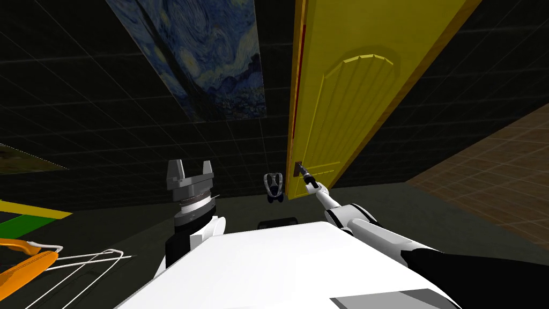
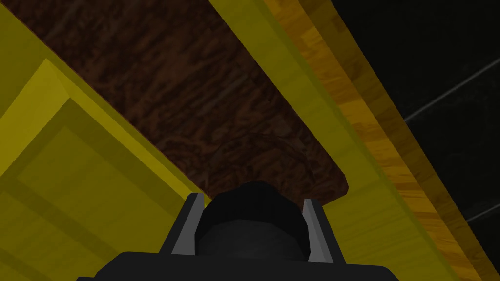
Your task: Pull the door open
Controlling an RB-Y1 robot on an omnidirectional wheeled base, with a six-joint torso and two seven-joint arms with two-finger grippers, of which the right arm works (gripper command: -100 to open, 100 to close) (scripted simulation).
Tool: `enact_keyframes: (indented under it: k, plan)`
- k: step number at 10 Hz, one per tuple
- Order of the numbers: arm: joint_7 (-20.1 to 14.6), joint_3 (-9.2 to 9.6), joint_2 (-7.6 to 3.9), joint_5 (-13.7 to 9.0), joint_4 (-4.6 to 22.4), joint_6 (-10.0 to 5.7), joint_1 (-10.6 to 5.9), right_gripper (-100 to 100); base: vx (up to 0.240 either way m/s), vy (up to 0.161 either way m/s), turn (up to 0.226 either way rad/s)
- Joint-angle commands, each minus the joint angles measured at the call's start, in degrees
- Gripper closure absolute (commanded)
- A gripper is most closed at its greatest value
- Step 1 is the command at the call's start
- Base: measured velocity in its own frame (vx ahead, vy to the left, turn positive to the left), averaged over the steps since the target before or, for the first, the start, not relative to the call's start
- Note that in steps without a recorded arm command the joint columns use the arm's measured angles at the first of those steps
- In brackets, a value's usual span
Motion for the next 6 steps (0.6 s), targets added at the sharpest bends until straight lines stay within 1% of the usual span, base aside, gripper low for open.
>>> enact_keyframes:
  k: [1, 2, 3, 4, 5, 6]
  plan:
    - [-2.9, 0.16, 0.47, -0.9, -0.3, 0.25, 0.07, 100, -0.062, -0.041, 0.098]
    - [-3.7, 0.16, 0.47, -0.9, -0.3, 0.25, 0.07, 100, -0.04, -0.039, 0.04]
    - [-5.7, 0.14, 0.51, -1.5, -0.3, 0.33, 0.08, 100, -0.037, -0.036, 0.061]
    - [-6.1, 0.14, 0.51, -1.5, -0.3, 0.33, 0.08, 100, -0.03, -0.023, 0.033]
    - [-8.3, 0.11, 0.56, -2.1, -0.4, 0.42, 0.08, 100, -0.039, -0.027, 0.049]
    - [-9.8, 0.09, 0.61, -2.8, -0.5, 0.52, 0.09, 100, -0.046, -0.046, 0.093]
